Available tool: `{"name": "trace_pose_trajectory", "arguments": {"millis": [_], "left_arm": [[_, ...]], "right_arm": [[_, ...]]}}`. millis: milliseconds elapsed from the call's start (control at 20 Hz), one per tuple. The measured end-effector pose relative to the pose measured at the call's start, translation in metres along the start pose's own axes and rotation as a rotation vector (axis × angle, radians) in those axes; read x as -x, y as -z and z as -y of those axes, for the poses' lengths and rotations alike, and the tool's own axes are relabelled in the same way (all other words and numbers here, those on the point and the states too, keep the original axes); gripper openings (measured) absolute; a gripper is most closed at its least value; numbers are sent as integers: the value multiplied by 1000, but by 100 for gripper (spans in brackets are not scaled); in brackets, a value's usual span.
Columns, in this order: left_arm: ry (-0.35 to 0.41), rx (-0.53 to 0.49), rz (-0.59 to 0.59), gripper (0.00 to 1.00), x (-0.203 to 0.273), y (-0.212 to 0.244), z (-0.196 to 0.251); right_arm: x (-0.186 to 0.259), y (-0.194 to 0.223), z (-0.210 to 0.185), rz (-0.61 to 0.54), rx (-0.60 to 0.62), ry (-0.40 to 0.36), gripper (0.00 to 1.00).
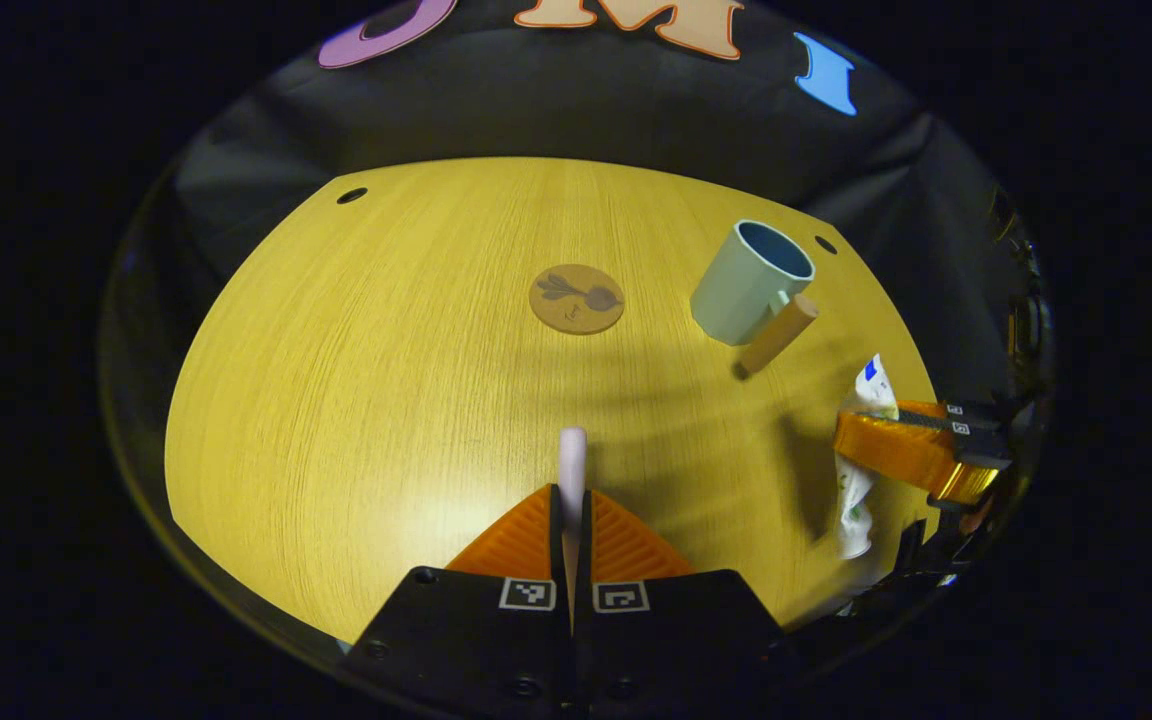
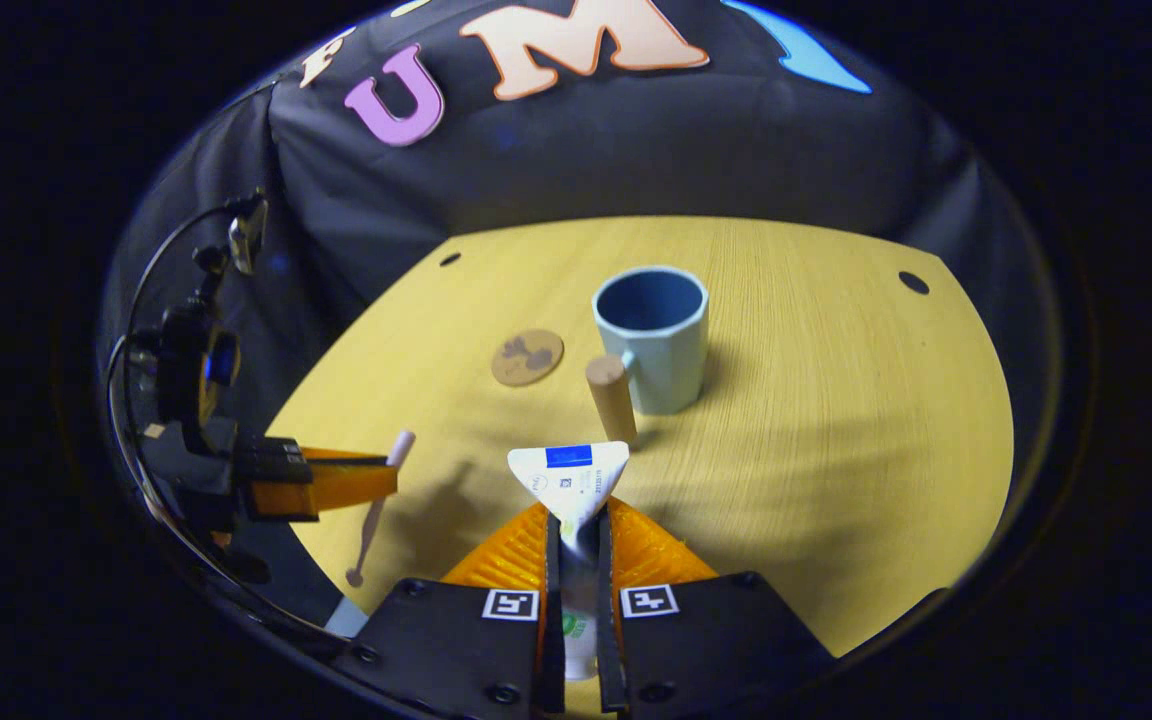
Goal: Put the toothbrush and toothpaste on the desktop into the cup, then pick up the cup and place it on the coaster on the desktop.
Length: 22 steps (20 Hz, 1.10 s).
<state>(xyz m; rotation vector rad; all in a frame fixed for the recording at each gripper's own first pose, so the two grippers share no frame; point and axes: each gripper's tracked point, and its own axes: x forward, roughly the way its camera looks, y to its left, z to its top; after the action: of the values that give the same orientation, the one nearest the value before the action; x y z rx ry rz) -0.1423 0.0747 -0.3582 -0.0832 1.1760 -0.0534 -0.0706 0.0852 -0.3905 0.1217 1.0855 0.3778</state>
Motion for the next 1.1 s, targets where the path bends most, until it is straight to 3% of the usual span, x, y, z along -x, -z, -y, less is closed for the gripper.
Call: {"name": "trace_pose_trajectory", "arguments": {"millis": [200, 450, 650, 1100], "left_arm": [[12, 13, 20, 0, 0, 27, -28], [22, 25, 57, 0, 17, 84, -56], [20, 43, 85, 0, 60, 75, -72], [-12, 81, 117, 0, 74, 72, -67]], "right_arm": [[8, -50, -13, 141, -18, -52, 16], [14, -122, -3, 288, 2, -35, 12], [-10, -165, 17, 381, -17, 4, 15], [-58, -218, 45, 504, -38, 98, 15]]}}
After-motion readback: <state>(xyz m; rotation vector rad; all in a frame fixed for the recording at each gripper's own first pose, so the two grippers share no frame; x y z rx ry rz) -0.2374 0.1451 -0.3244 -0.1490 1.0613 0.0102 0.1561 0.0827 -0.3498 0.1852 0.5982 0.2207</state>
